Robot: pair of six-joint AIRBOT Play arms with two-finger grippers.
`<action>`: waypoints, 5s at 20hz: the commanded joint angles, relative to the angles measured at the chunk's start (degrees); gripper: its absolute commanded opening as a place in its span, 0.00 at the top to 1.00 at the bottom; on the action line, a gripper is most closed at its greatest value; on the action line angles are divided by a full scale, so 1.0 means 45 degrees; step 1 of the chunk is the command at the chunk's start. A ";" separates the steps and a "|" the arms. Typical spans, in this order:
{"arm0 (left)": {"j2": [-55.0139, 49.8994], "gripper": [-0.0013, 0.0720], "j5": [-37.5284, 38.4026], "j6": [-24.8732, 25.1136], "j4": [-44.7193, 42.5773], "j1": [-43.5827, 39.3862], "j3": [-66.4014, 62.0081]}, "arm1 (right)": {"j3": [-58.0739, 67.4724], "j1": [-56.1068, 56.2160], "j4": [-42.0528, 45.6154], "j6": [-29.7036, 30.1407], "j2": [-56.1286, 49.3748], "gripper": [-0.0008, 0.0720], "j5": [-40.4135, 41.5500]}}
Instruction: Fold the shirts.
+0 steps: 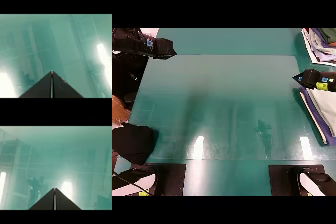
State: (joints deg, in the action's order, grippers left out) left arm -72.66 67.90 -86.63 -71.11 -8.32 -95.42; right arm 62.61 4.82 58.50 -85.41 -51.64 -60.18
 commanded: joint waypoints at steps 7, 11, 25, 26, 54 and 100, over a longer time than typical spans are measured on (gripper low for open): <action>0.0000 0.94 -0.0005 0.0005 -0.0005 -0.0010 0.0000 | 0.0000 0.0000 -0.0005 -0.0005 0.0010 0.96 0.0015; 0.0000 0.94 0.0000 0.0000 -0.0005 -0.0010 0.0000 | -0.0010 0.0000 -0.0010 -0.0005 0.0010 0.96 0.0010; 0.4687 0.94 0.3706 0.0005 -0.6008 0.2074 0.5576 | -0.0029 0.0010 -0.0015 -0.0010 0.0010 0.96 0.0015; 0.5105 0.94 0.3895 0.0000 -0.6057 0.2511 0.6800 | -0.0039 0.0010 -0.0010 -0.0010 0.0005 0.96 0.0010; 0.5552 0.95 0.1409 0.0359 0.1613 0.3050 0.0529 | 0.4605 0.0000 0.0000 -0.0010 -0.0831 0.96 0.0923; -0.6130 0.94 0.0369 0.1826 0.2055 -0.1481 -0.0491 | -0.1729 -0.2477 0.0850 -0.0238 -0.2482 0.32 -0.3007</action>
State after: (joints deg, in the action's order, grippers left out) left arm -101.25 69.08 -78.56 -61.65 -15.68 -96.25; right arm 64.82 -2.83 68.71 -89.78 -61.10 -77.06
